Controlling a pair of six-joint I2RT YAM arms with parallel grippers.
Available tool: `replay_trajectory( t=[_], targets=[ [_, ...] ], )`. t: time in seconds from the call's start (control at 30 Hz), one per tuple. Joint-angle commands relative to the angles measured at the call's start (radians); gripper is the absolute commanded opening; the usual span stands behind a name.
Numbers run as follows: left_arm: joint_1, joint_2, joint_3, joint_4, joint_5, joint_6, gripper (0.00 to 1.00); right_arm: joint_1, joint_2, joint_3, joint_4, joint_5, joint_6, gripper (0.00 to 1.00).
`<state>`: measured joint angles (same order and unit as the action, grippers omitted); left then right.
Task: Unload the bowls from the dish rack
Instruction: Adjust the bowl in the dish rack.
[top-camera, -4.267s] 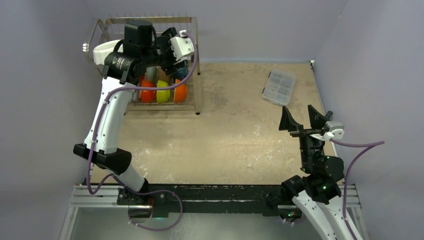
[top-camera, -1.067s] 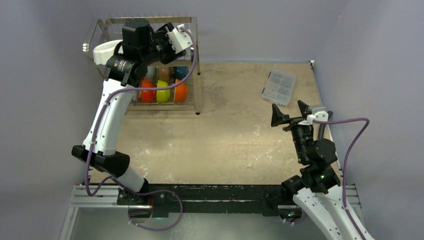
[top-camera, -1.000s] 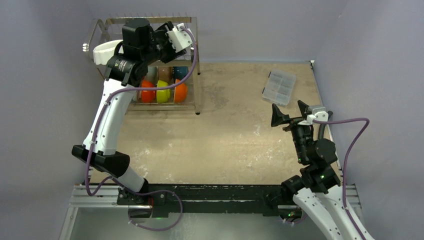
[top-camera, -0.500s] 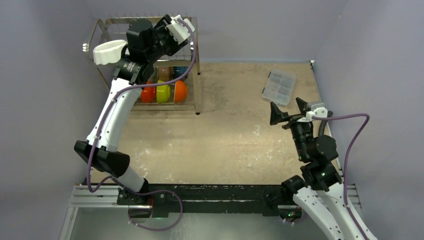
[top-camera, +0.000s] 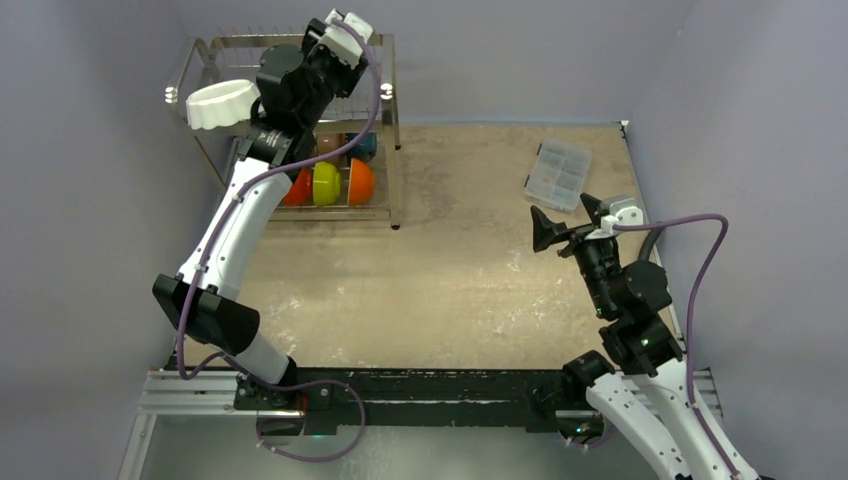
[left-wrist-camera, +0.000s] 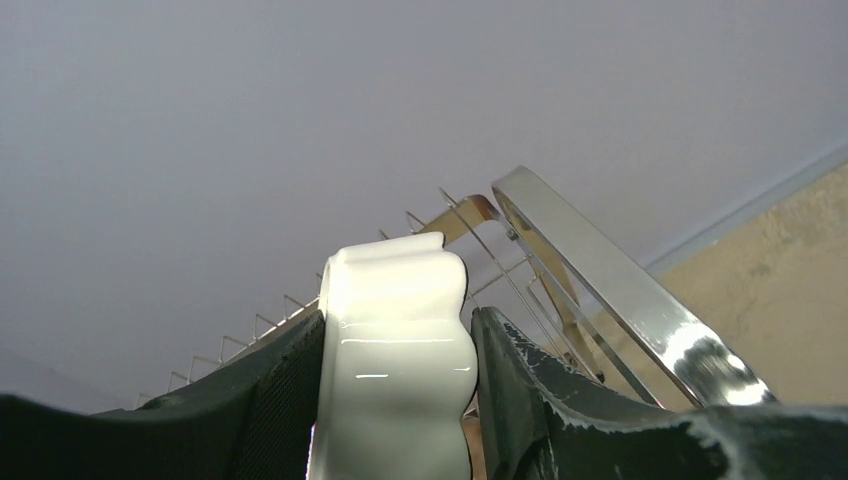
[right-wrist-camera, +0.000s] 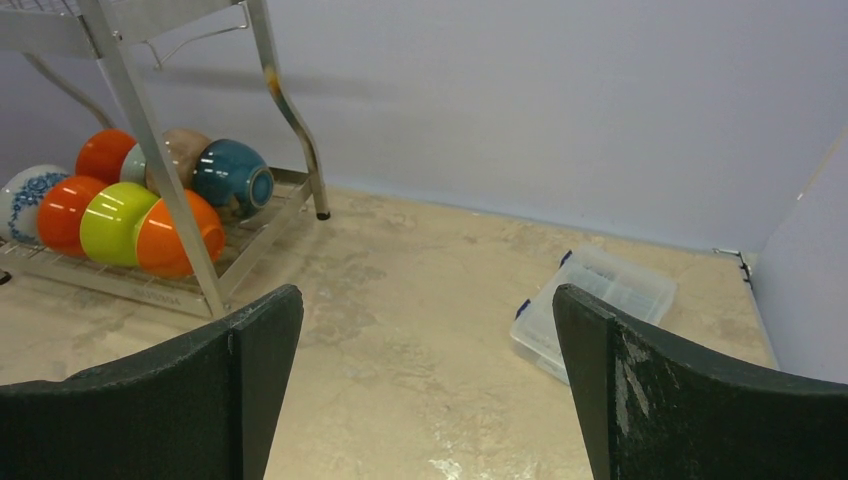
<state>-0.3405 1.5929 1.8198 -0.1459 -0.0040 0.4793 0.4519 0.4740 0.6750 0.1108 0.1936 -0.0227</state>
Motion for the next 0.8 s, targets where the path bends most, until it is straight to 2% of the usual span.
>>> replay_trajectory(
  t=[0.0,0.43,0.67,0.77],
  targets=[
    [0.005,-0.066,0.017,0.258,-0.085,-0.115,0.00,0.005,0.006,0.049,0.016,-0.023,-0.009,0.99],
    [0.005,-0.085,-0.031,0.377,-0.214,-0.376,0.00,0.006,0.006,0.052,0.008,-0.041,-0.006,0.99],
    [0.004,-0.062,-0.001,0.309,-0.236,-0.374,0.00,0.006,-0.001,0.046,0.007,-0.048,-0.005,0.99],
    [0.005,-0.043,0.043,0.216,-0.275,-0.341,0.00,0.005,-0.004,0.042,0.009,-0.050,-0.004,0.99]
  ],
)
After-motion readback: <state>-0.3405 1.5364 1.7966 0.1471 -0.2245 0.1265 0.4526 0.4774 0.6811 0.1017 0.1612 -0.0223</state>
